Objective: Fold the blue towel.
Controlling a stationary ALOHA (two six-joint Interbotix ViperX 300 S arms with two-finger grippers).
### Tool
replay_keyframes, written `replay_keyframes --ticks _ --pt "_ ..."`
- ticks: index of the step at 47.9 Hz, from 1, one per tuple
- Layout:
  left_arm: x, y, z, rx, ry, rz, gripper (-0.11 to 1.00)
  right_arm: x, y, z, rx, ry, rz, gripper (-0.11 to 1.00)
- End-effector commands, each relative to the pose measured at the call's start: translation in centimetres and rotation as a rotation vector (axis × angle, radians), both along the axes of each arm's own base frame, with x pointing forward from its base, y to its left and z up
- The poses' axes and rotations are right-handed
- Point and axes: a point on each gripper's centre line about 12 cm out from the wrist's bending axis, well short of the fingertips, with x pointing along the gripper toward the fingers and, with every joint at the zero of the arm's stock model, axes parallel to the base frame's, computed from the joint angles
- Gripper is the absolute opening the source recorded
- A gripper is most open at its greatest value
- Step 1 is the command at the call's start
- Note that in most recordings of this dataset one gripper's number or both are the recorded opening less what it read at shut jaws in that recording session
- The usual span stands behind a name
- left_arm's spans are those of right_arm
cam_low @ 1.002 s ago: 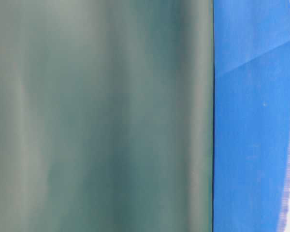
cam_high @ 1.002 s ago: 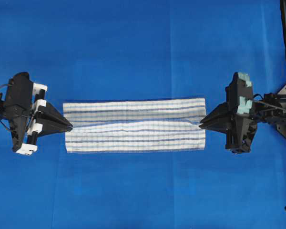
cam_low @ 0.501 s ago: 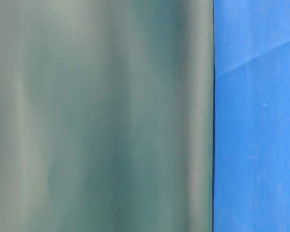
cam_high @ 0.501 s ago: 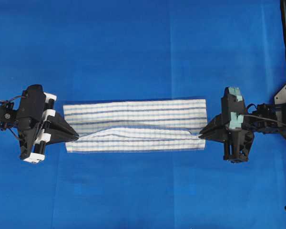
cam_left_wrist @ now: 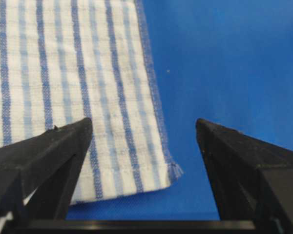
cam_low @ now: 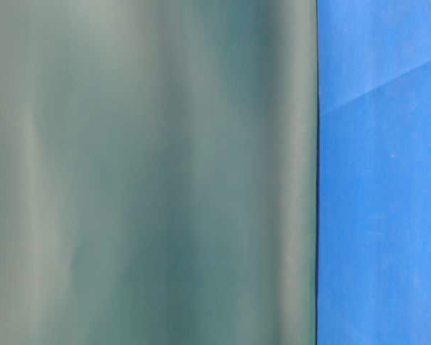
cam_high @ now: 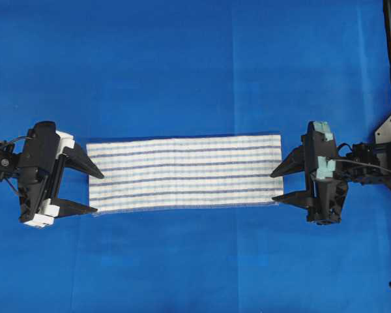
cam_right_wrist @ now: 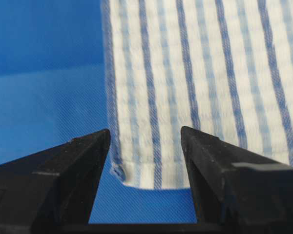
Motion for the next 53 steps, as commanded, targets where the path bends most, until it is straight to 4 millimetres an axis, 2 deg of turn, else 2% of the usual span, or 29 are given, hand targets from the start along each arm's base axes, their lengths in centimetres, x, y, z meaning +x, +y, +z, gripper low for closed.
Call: replay_keyframes --ticks 1,11,17,22,36,44,49,53 --pt "0.3 1.0 1.3 -0.003 -0.032 0.035 0.79 0.4 -0.3 1.3 0.001 -0.056 -0.008 0.92" --pt "0.7 5.8 1.6 0.022 -0.037 0.205 0.79 0.6 -4.4 1.4 -0.056 -0.063 -0.125 0.92" --pt "0.9 7.3 1.2 0.051 -0.024 0.248 0.79 0.5 -7.0 1.1 -0.101 -0.047 -0.194 0.92" --pt "0.9 7.8 0.4 0.068 0.009 0.257 0.79 0.4 -8.2 0.4 -0.125 -0.016 -0.226 0.92" --pt "1.1 7.7 -2.6 0.072 0.123 0.252 0.78 0.8 -8.6 -2.4 -0.133 0.098 -0.231 0.92" --pt "1.3 7.6 -3.5 0.073 0.163 0.248 0.74 0.9 -8.6 -3.0 -0.133 0.118 -0.231 0.91" --pt "1.1 7.6 -4.3 0.074 0.218 0.248 0.63 0.8 -8.6 -3.0 -0.133 0.121 -0.23 0.89" --pt "1.2 7.5 -4.5 0.075 0.249 0.246 0.44 0.8 -8.5 -3.0 -0.136 0.121 -0.225 0.83"
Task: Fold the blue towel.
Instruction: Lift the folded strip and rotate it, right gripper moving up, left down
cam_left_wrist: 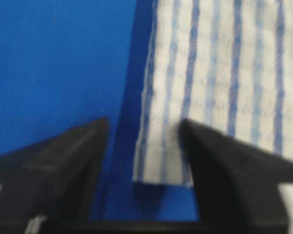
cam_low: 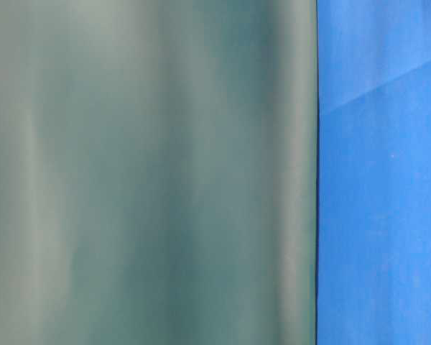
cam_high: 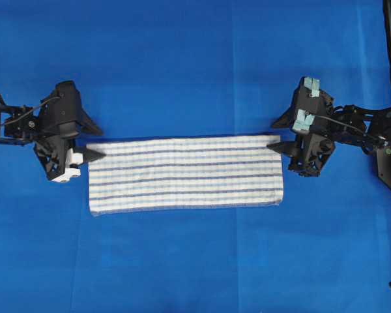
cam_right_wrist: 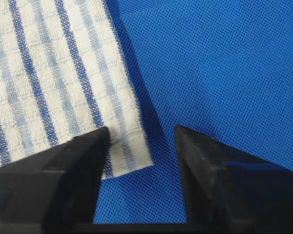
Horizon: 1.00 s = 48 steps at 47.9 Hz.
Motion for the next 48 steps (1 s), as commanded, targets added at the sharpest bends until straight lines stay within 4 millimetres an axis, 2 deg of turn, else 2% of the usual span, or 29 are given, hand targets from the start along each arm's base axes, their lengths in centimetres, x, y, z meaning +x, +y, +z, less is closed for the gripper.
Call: replay_keyframes --ticks 1,7,11,18,26,43,48 --pt "0.4 -0.1 0.2 -0.005 0.012 0.0 0.4 0.6 0.0 0.5 -0.004 -0.024 0.001 0.79" --pt "0.4 -0.1 0.1 -0.004 0.021 -0.002 0.12 0.6 0.1 0.6 -0.006 -0.025 0.007 0.46" --pt "0.4 -0.1 0.2 -0.005 0.023 -0.002 0.02 0.7 0.1 0.6 -0.007 -0.029 0.008 0.27" --pt "0.6 -0.2 0.7 -0.003 0.004 -0.009 0.02 0.7 0.1 0.8 -0.004 -0.035 0.006 0.27" --pt "0.8 -0.3 2.9 -0.009 -0.007 -0.01 0.02 0.7 0.2 2.2 0.007 -0.075 0.008 0.27" --pt "0.8 -1.4 10.5 -0.069 -0.118 -0.003 0.02 -0.1 1.1 9.4 0.053 -0.254 0.067 0.27" --pt "0.8 -2.1 12.6 -0.094 -0.185 -0.012 0.02 -0.6 1.3 10.8 0.06 -0.288 0.08 0.27"
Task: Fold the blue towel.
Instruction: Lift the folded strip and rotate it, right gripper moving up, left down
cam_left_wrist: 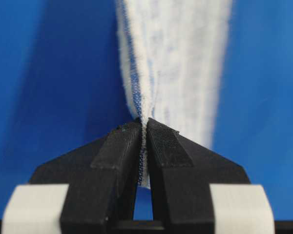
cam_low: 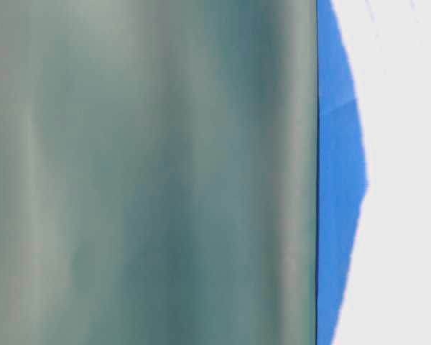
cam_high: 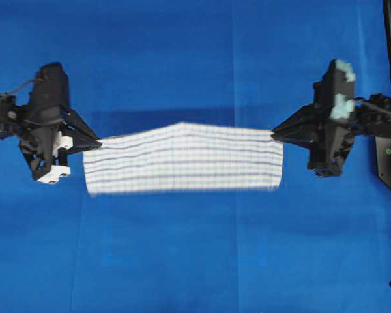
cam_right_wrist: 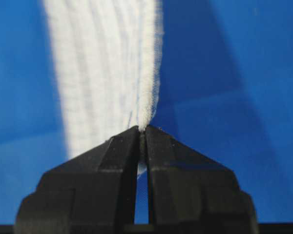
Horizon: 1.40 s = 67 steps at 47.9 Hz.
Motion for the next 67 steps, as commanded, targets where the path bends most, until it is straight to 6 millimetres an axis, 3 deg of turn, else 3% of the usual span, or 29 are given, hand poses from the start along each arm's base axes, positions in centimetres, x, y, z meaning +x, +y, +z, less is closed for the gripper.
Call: replay_keyframes --ticks 1,7,15,32,45,57,67 --pt "0.5 -0.5 2.5 -0.014 -0.082 -0.01 0.02 0.0 0.0 1.7 0.001 -0.048 0.007 0.27" --pt "0.7 -1.1 3.0 -0.036 -0.1 -0.013 0.02 0.0 0.0 2.5 -0.004 -0.071 0.011 0.27" --pt "2.8 -1.7 3.4 -0.066 -0.138 -0.008 0.02 1.1 -0.8 3.1 -0.037 -0.085 -0.005 0.27" --pt "9.8 -4.0 4.7 -0.076 -0.197 -0.055 0.02 6.6 -6.1 5.1 -0.139 -0.07 -0.095 0.27" --pt "14.2 -5.4 6.3 -0.08 -0.324 -0.081 0.02 9.4 -9.4 6.7 -0.209 -0.077 -0.129 0.27" --pt "17.5 -5.9 6.5 -0.08 -0.426 -0.085 0.02 9.8 -11.7 7.2 -0.227 -0.08 -0.18 0.27" --pt "19.8 -6.3 5.3 -0.057 -0.449 -0.099 0.02 9.3 -12.5 7.0 -0.222 -0.064 -0.202 0.27"
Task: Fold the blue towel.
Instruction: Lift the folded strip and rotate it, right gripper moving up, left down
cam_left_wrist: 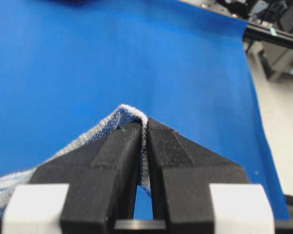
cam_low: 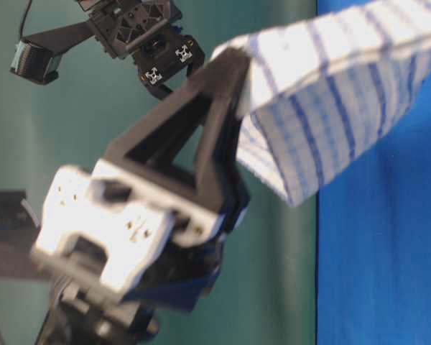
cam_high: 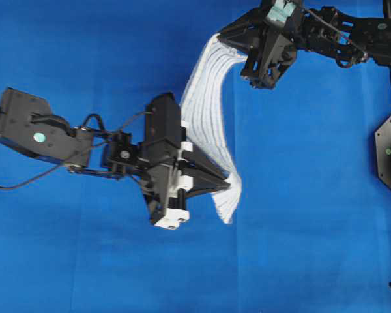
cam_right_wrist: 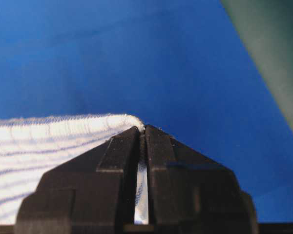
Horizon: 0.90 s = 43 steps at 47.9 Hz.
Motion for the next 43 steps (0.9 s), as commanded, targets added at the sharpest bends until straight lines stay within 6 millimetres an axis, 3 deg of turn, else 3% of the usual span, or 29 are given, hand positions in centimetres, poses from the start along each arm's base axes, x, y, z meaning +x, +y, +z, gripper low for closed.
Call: replay_keyframes --ticks 1,15,29,43 --pt "1.1 -0.3 1.5 0.007 -0.068 -0.008 0.02 0.1 -0.3 1.1 -0.01 -0.023 -0.005 0.27" --pt "1.7 -0.4 -0.1 0.03 -0.103 -0.013 0.02 0.0 -0.6 -0.1 -0.005 0.034 0.001 0.27" --pt "-0.8 -0.4 -3.2 0.011 -0.125 -0.008 0.02 1.9 -1.5 -3.6 0.016 0.129 0.013 0.27" --pt "-2.5 -1.3 -4.7 -0.03 -0.071 -0.021 0.02 4.6 -2.5 -5.1 0.021 0.15 0.015 0.27"
